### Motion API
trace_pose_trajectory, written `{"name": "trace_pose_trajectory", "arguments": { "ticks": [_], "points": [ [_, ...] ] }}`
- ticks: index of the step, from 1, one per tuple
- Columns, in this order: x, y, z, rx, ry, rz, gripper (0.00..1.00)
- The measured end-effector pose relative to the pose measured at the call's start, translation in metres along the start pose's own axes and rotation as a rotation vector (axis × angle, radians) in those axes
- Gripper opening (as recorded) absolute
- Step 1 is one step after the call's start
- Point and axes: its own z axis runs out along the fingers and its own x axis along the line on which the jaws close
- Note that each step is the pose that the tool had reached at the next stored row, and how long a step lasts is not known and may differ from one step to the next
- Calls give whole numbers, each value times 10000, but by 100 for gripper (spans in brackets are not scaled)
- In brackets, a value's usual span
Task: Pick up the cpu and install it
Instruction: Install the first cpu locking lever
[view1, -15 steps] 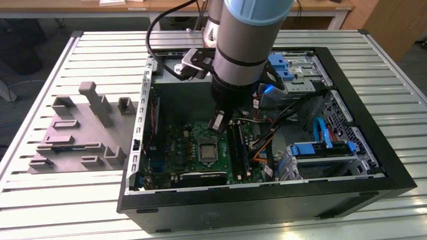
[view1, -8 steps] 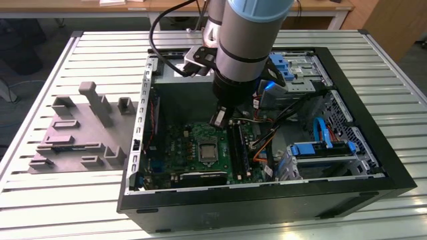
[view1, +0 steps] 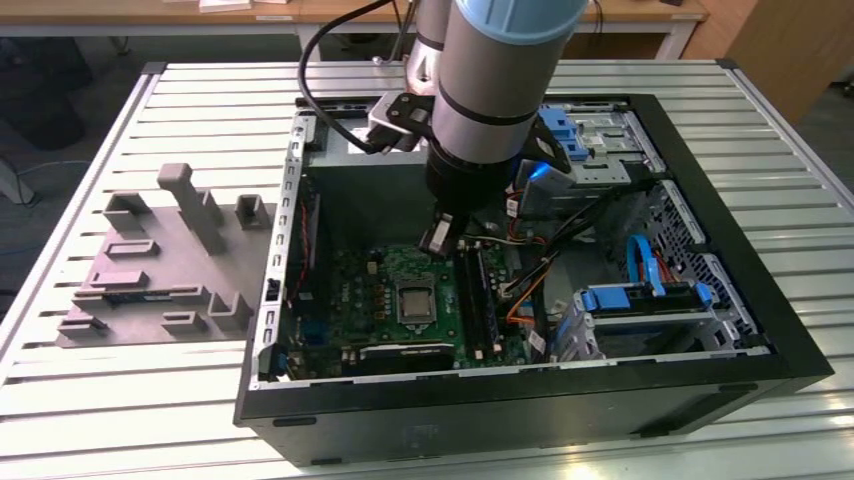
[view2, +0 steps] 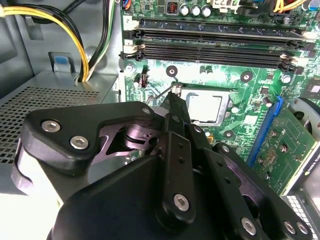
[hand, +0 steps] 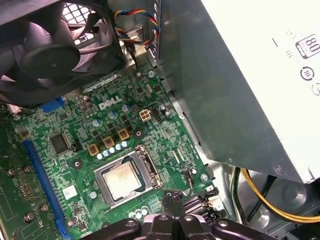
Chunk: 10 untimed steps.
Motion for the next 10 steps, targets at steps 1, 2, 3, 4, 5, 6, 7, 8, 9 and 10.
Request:
{"name": "trace_pose_trajectory", "arguments": {
  "ticks": [1,2,3,4,5,6,7,8,9,10],
  "points": [
    [-1,-3,0,0,0,-1,11],
    [-4,-7,0,-1,0,-2,11],
    [-6,-10,-1,0,0,-1,11],
    [-8,-15,-1,0,0,0,11],
    [-12,-22,-2,0,0,0,11],
    [-16,-31,-3,0,0,0,11],
    [-23,-43,-4,0,-1,0,11],
    [-29,-54,-5,0,0,-1,11],
    [-34,-65,-6,0,-1,-1,11],
    [-39,-73,-6,-1,-1,-1,11]
  ]
}}
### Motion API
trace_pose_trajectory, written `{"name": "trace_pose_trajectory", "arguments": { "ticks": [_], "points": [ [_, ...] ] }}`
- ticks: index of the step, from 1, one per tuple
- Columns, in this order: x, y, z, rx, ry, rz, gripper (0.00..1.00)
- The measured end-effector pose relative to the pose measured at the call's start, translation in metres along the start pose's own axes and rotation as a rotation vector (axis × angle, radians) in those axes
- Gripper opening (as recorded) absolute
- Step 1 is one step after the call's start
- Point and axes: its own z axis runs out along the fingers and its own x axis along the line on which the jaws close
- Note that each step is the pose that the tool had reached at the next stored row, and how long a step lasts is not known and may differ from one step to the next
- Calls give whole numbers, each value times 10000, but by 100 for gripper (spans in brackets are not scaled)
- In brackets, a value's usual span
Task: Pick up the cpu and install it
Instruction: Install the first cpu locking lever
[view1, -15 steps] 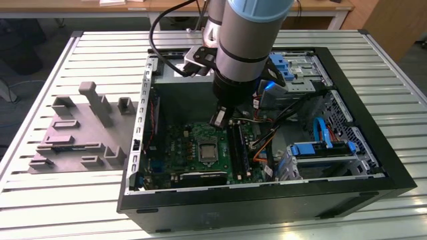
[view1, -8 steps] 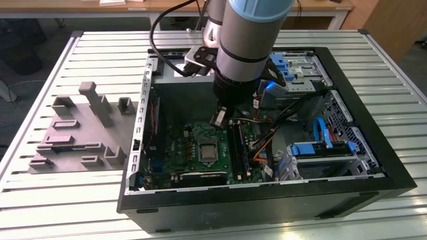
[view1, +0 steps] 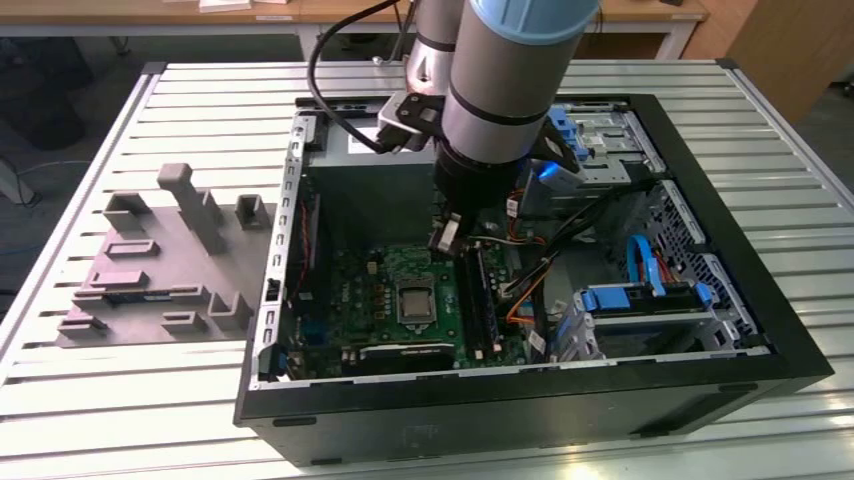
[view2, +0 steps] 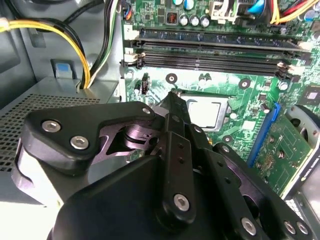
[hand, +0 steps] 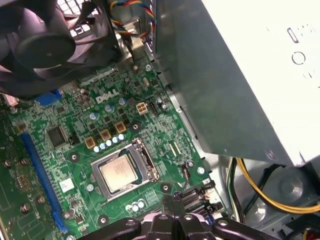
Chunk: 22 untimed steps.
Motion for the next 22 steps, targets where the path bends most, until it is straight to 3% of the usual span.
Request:
{"name": "trace_pose_trajectory", "arguments": {
  "ticks": [10,22],
  "points": [
    [-34,-22,-2,0,0,2,11],
    [-144,16,18,-1,-3,1,11]
  ]
}}
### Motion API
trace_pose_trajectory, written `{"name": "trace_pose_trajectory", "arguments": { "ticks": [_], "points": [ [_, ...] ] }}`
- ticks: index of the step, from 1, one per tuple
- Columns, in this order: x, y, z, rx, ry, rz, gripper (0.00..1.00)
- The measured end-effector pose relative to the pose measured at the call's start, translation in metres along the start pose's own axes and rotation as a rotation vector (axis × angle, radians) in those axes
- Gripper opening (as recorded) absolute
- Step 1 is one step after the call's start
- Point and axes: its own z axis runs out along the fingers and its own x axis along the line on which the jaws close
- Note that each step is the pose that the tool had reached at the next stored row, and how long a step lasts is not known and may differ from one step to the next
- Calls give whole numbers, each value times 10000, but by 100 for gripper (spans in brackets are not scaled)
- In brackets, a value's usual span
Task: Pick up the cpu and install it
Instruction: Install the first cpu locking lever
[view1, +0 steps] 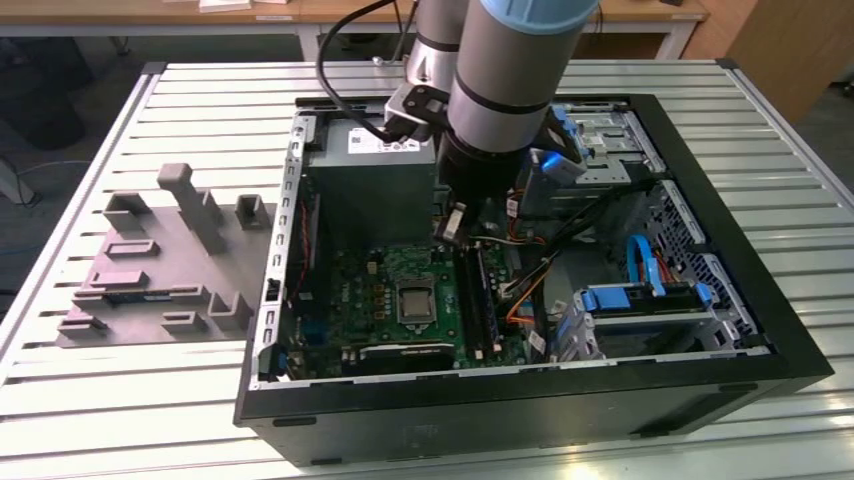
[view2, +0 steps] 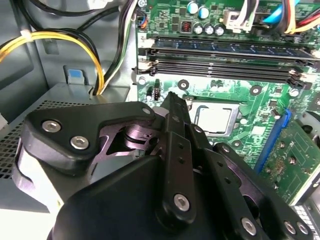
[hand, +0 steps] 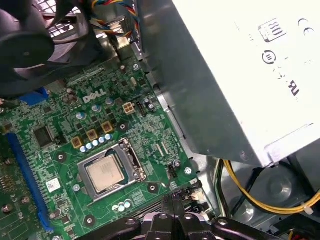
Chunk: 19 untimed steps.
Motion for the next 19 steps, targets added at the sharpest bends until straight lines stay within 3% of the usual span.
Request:
{"name": "trace_pose_trajectory", "arguments": {
  "ticks": [11,19],
  "points": [
    [-56,27,55,-13,-36,-22,11],
    [-44,63,84,20,-78,-65,11]
  ]
}}
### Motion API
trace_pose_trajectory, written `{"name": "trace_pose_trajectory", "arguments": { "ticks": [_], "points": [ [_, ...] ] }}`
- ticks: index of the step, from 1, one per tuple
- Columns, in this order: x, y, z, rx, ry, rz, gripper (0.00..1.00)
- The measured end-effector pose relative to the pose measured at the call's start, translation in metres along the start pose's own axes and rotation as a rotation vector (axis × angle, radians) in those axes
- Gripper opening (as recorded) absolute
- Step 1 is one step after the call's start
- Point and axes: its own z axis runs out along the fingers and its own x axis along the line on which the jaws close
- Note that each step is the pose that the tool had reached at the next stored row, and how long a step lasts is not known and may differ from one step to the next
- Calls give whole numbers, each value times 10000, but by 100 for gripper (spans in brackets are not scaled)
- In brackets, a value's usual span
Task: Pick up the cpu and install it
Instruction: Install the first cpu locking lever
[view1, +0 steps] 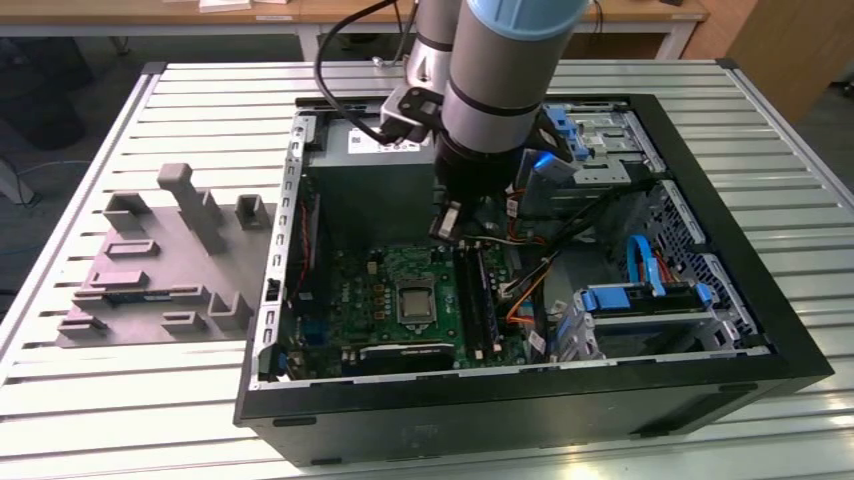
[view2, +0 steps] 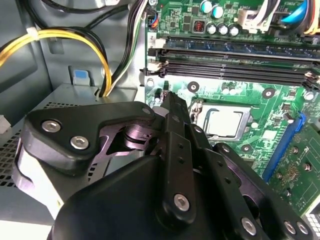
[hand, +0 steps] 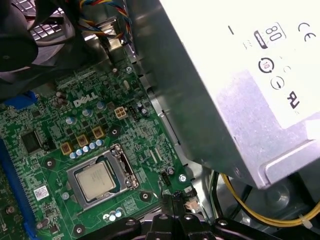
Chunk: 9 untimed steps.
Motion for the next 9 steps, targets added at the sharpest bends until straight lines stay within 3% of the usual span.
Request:
{"name": "trace_pose_trajectory", "arguments": {
  "ticks": [3,9],
  "points": [
    [7,15,5,11,9,-23,11],
    [12,15,4,70,173,-263,11]
  ]
}}
